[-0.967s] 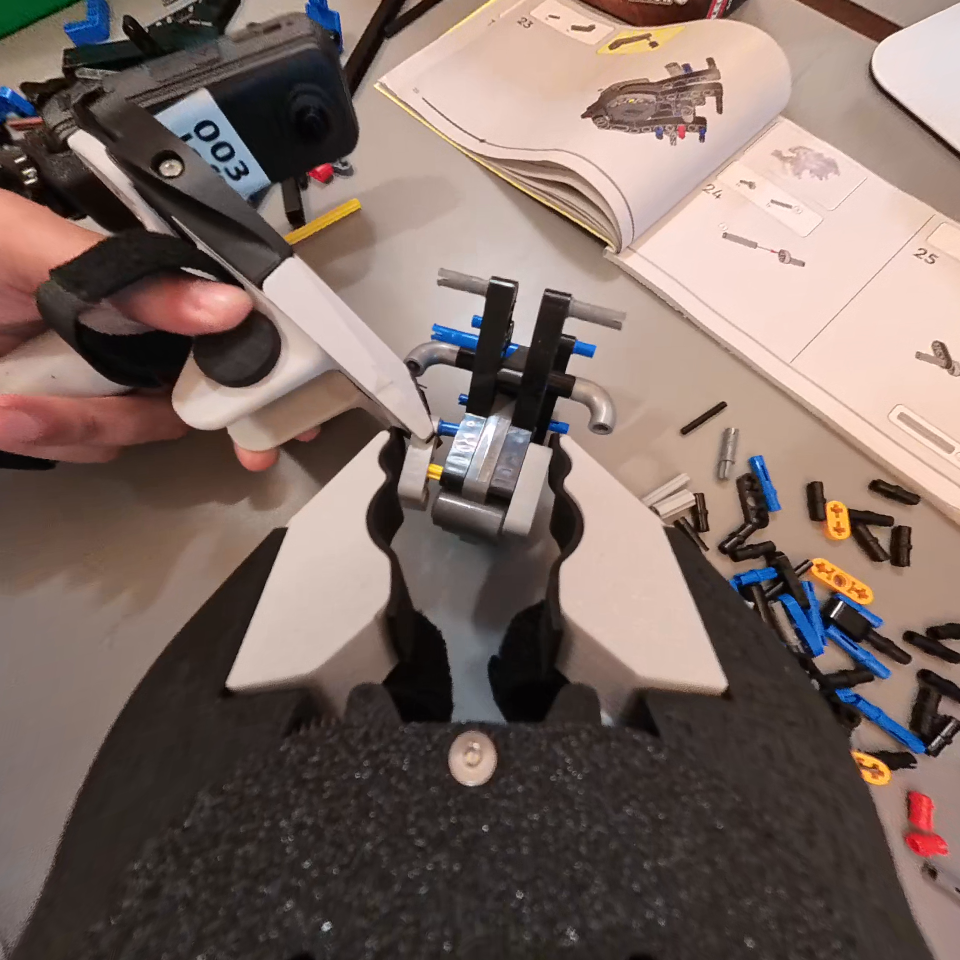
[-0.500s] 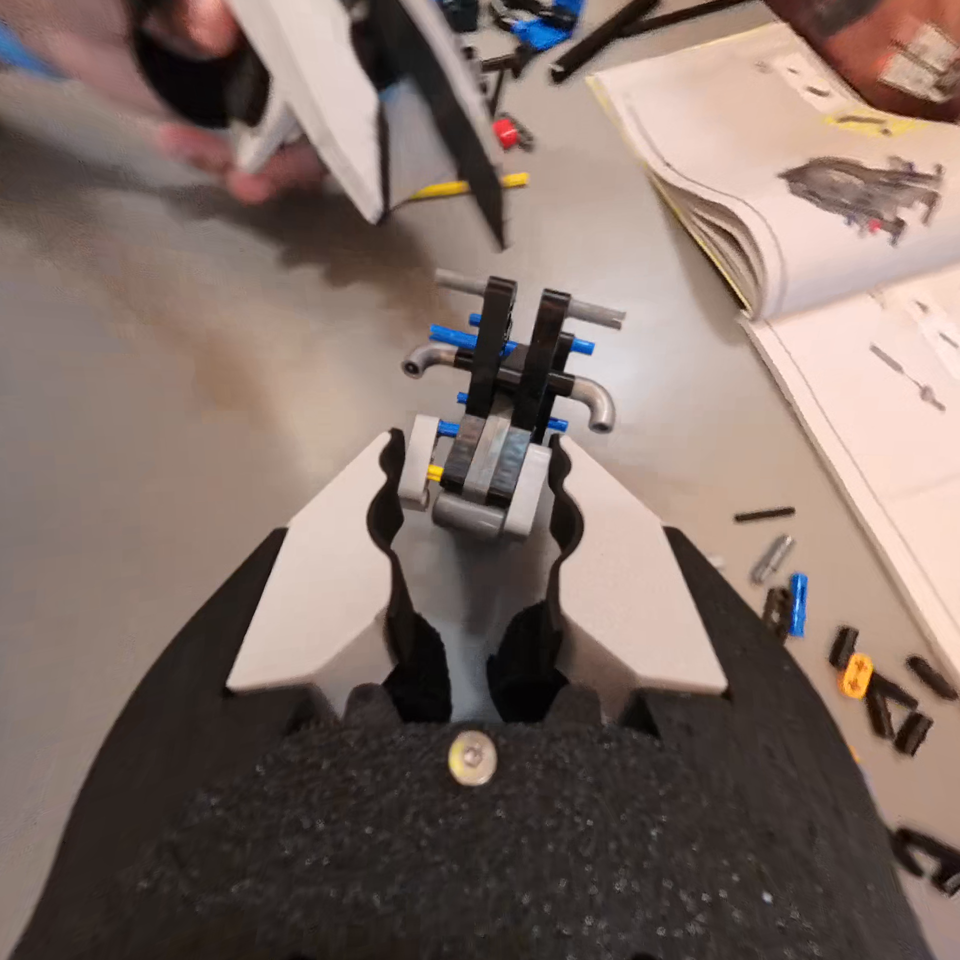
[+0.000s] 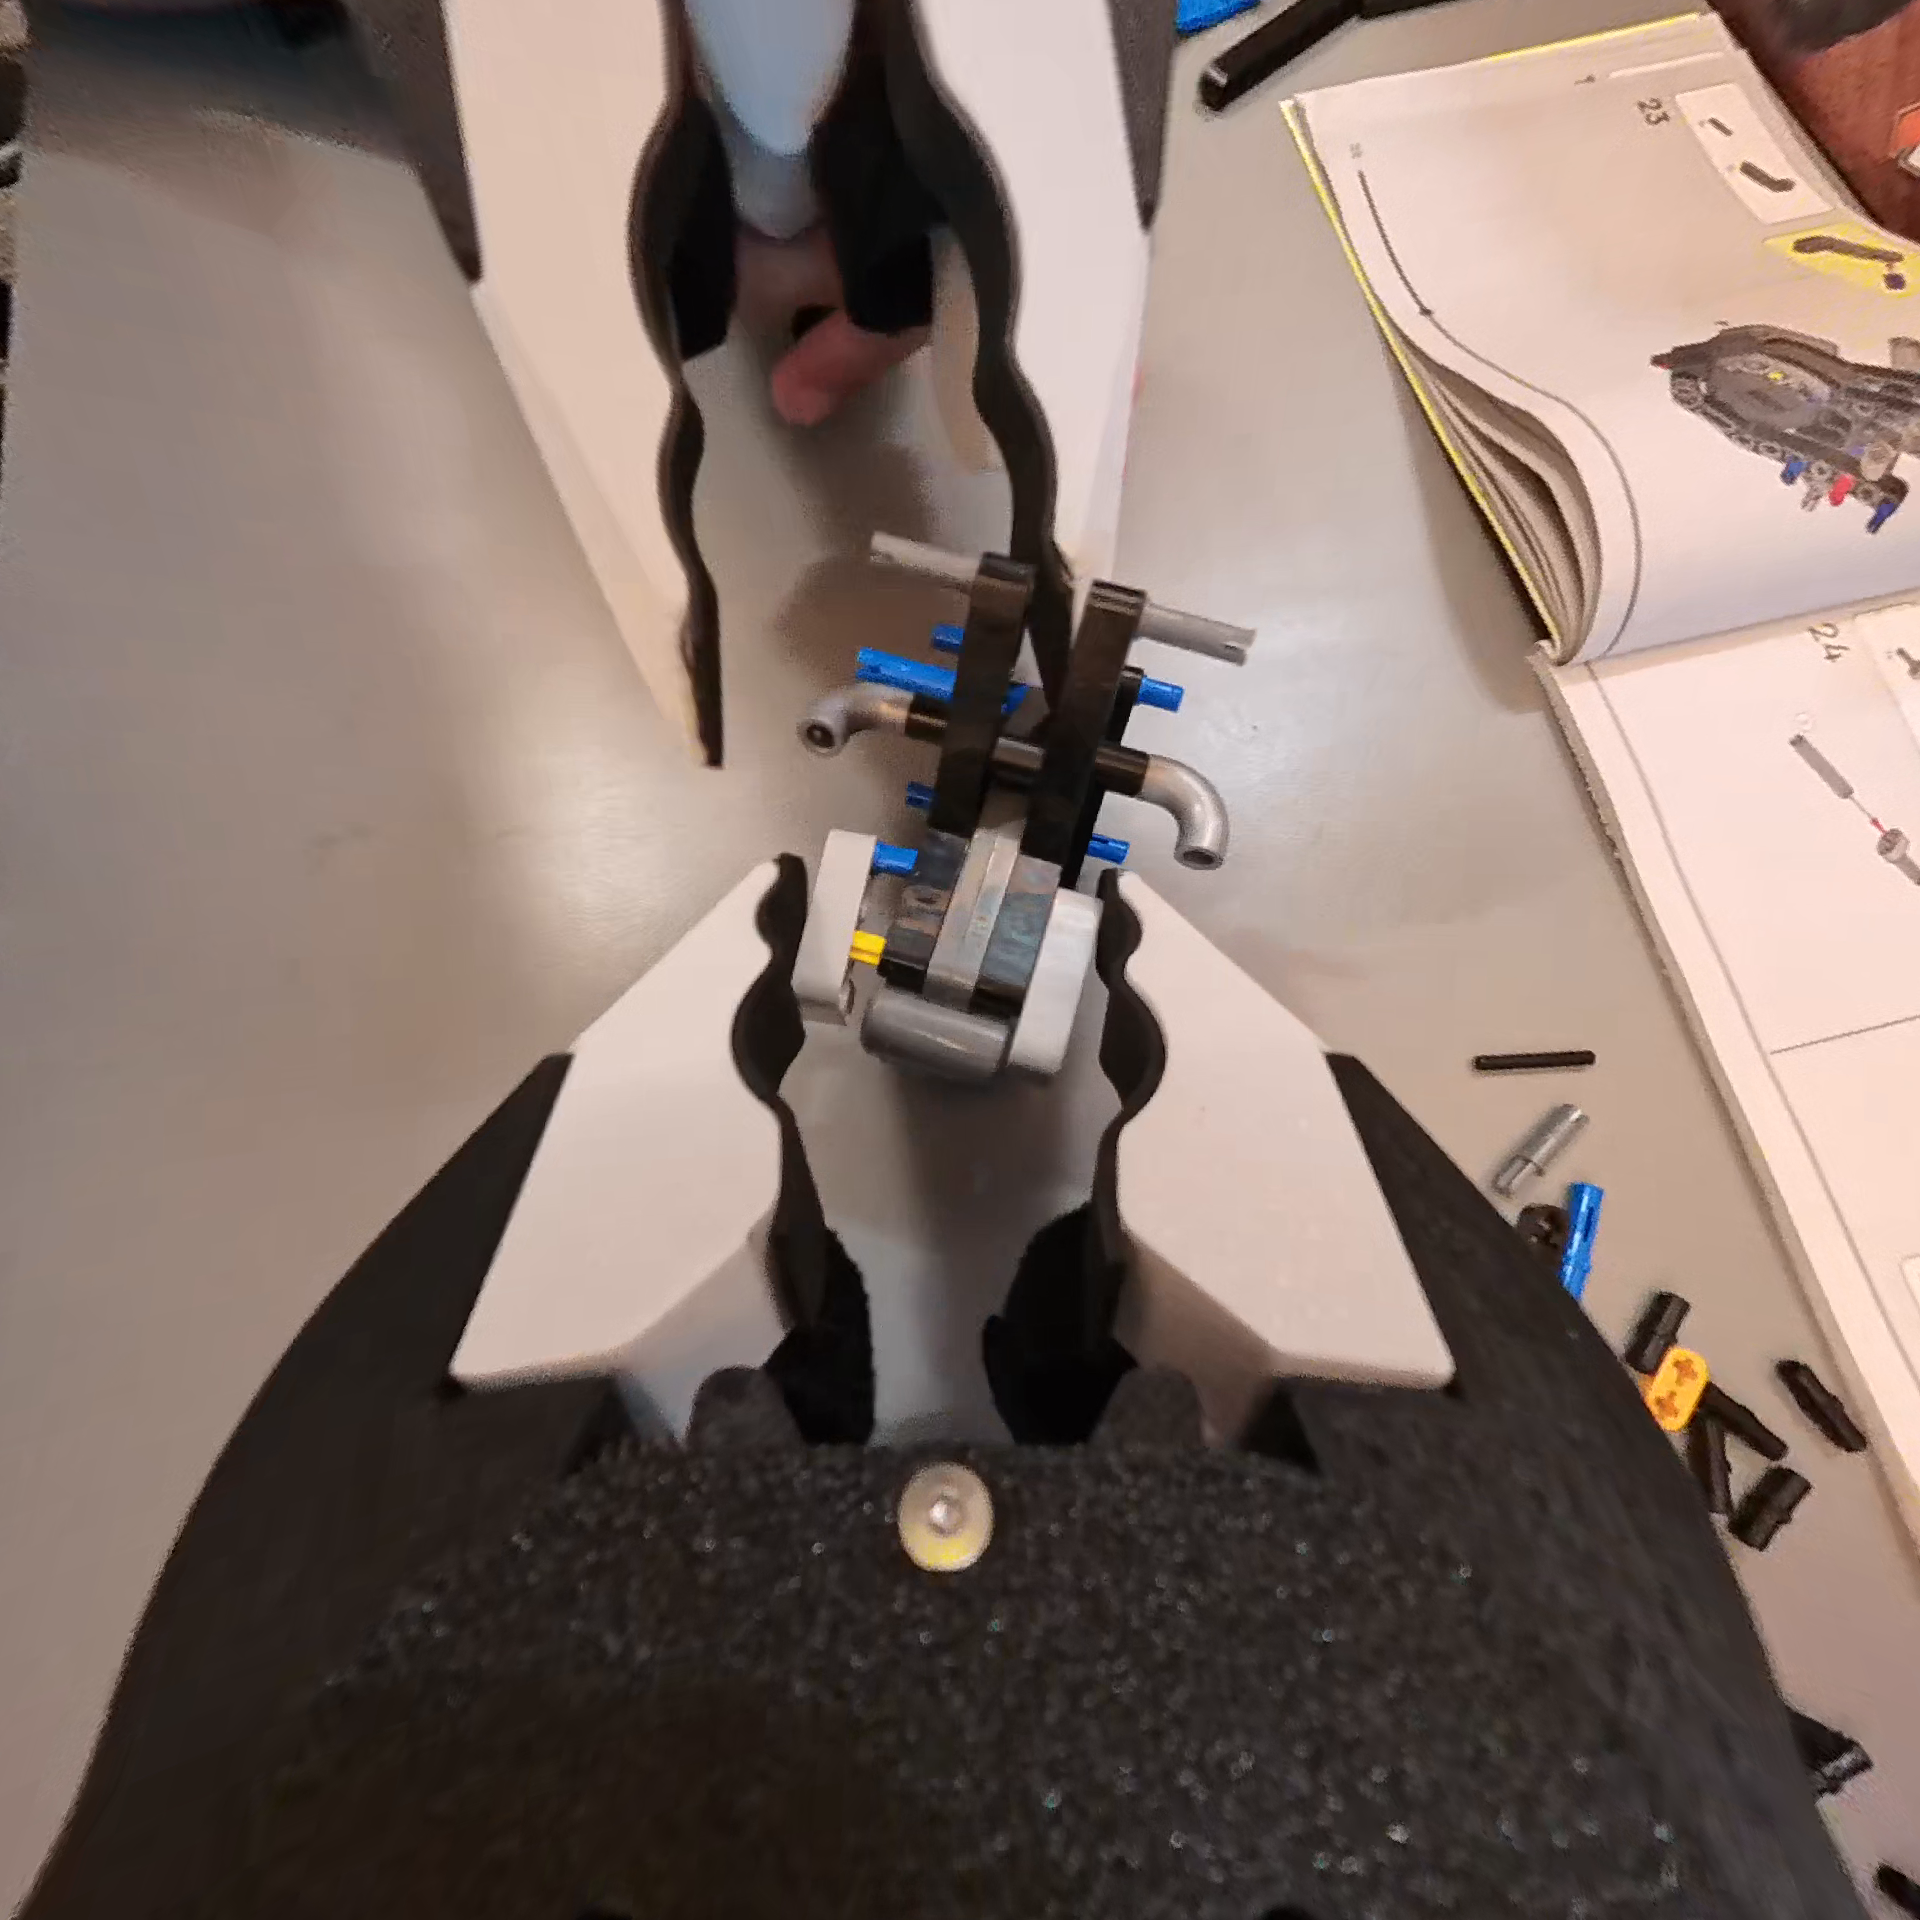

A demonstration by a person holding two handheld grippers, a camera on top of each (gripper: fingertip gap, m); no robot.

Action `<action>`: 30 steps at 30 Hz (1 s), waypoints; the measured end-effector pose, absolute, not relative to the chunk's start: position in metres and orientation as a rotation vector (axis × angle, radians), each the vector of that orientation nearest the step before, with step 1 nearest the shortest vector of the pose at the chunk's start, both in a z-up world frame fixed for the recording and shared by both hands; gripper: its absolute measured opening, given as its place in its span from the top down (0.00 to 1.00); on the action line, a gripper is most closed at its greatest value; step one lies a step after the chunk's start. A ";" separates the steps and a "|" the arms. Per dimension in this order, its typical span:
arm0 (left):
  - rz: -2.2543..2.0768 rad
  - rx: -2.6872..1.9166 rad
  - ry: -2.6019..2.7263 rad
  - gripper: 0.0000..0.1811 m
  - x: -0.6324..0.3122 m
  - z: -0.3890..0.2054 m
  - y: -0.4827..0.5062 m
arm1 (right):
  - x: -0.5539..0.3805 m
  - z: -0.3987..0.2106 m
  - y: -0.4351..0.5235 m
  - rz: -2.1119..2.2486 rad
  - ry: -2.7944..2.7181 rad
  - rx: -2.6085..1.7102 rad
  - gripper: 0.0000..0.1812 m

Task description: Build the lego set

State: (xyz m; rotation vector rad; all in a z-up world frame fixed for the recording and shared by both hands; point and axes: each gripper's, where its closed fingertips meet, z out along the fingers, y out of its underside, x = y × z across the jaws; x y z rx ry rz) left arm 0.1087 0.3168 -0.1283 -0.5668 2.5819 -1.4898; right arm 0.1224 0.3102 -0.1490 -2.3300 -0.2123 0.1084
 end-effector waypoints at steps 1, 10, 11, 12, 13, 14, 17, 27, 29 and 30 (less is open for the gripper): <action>-1.452 -0.564 2.556 0.70 0.110 -0.129 0.316 | 0.125 -0.150 0.311 0.083 -0.199 -2.334 0.70; -1.417 -0.660 2.416 0.69 0.115 -0.130 0.310 | 0.132 -0.151 0.307 -0.041 -0.162 -2.355 0.70; -1.395 -0.668 2.400 0.69 0.115 -0.131 0.310 | 0.132 -0.151 0.307 -0.057 -0.161 -2.356 0.70; -1.376 -0.673 2.390 0.69 0.116 -0.131 0.309 | 0.133 -0.152 0.307 -0.069 -0.156 -2.359 0.70; -1.361 -0.675 2.380 0.69 0.116 -0.132 0.308 | 0.133 -0.152 0.307 -0.083 -0.156 -2.362 0.70; -1.348 -0.681 2.367 0.69 0.116 -0.132 0.308 | 0.134 -0.152 0.307 -0.092 -0.152 -2.366 0.70; -1.321 -0.683 2.333 0.72 0.119 -0.133 0.308 | 0.134 -0.153 0.306 -0.103 -0.143 -2.374 0.70; -1.240 -0.647 2.244 0.79 0.125 -0.131 0.307 | 0.133 -0.152 0.303 -0.055 -0.206 -2.321 0.70; -1.252 -0.658 2.238 0.79 0.124 -0.130 0.306 | 0.133 -0.152 0.303 -0.066 -0.214 -2.324 0.70; -1.259 -0.655 2.238 0.79 0.124 -0.129 0.305 | 0.133 -0.152 0.302 -0.064 -0.223 -2.322 0.70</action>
